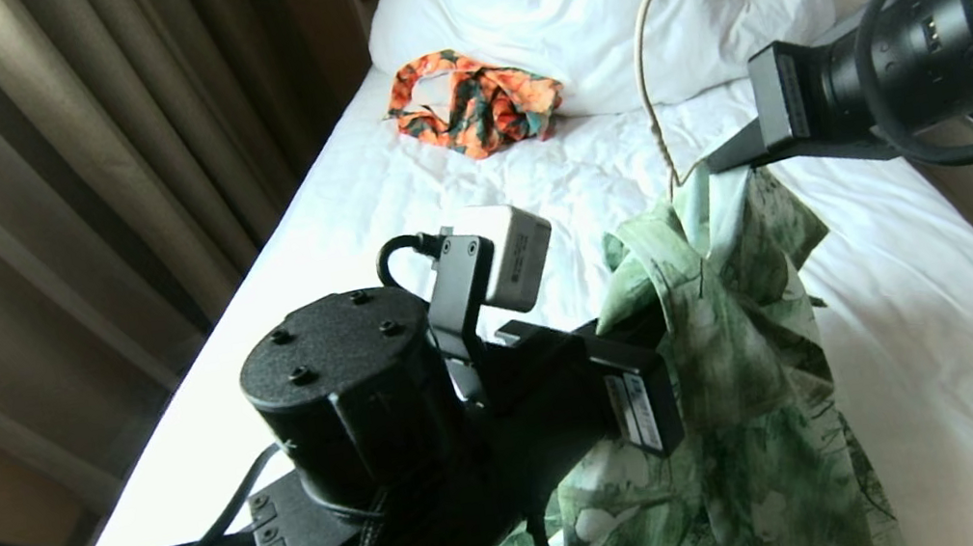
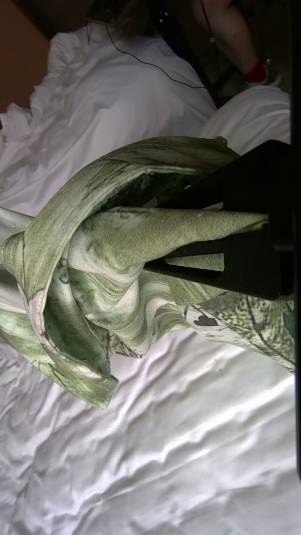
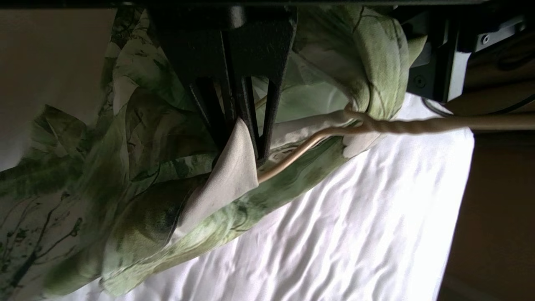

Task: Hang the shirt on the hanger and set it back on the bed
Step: Hook the other side of the shirt onto the hanger

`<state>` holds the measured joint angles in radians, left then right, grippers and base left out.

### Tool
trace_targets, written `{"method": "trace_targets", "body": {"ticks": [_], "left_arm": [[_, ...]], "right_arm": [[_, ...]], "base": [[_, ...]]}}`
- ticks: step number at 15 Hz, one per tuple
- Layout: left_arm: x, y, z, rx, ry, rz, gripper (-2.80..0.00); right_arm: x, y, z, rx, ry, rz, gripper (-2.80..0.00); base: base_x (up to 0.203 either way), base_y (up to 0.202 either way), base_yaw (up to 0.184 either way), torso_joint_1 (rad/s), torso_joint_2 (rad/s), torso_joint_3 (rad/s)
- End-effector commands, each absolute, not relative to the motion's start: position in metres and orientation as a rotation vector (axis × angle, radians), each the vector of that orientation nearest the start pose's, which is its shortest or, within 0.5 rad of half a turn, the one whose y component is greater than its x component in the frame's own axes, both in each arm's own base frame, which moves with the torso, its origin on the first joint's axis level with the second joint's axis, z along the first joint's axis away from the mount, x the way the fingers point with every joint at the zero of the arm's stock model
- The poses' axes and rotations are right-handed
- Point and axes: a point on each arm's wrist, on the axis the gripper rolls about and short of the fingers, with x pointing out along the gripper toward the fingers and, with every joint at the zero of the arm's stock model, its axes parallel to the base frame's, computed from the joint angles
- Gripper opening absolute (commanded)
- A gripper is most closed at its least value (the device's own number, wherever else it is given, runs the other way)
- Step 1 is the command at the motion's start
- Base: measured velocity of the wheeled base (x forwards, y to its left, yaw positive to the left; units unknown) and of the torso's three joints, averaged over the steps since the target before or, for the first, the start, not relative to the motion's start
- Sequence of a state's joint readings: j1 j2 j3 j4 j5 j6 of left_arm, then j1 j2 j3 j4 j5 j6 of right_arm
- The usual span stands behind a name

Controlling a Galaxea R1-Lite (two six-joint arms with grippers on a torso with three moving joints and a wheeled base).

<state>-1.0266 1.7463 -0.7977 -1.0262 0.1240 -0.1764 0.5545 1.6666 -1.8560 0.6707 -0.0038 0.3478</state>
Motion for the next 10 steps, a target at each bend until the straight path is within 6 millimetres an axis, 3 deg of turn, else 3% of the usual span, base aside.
{"method": "trace_targets", "body": {"ticks": [1,4,10], "left_arm": [[0.179,-0.286,0.195,-0.232,-0.017,-0.916,-2.8],[0.18,-0.291,0.201,-0.291,-0.054,-0.929,-2.8],[0.181,-0.293,0.225,-0.361,-0.163,-0.93,-2.8]], "right_arm": [[0.224,0.14,0.373,0.199,0.467,0.502,-2.8],[0.22,0.14,0.383,0.161,0.383,0.548,-2.8],[0.188,0.137,0.391,0.146,0.394,0.652,-2.8]], "base": [[0.0,0.0,0.0,0.0,0.0,0.0],[0.0,0.0,0.0,0.0,0.0,0.0],[0.0,0.0,0.0,0.0,0.0,0.0]]}}
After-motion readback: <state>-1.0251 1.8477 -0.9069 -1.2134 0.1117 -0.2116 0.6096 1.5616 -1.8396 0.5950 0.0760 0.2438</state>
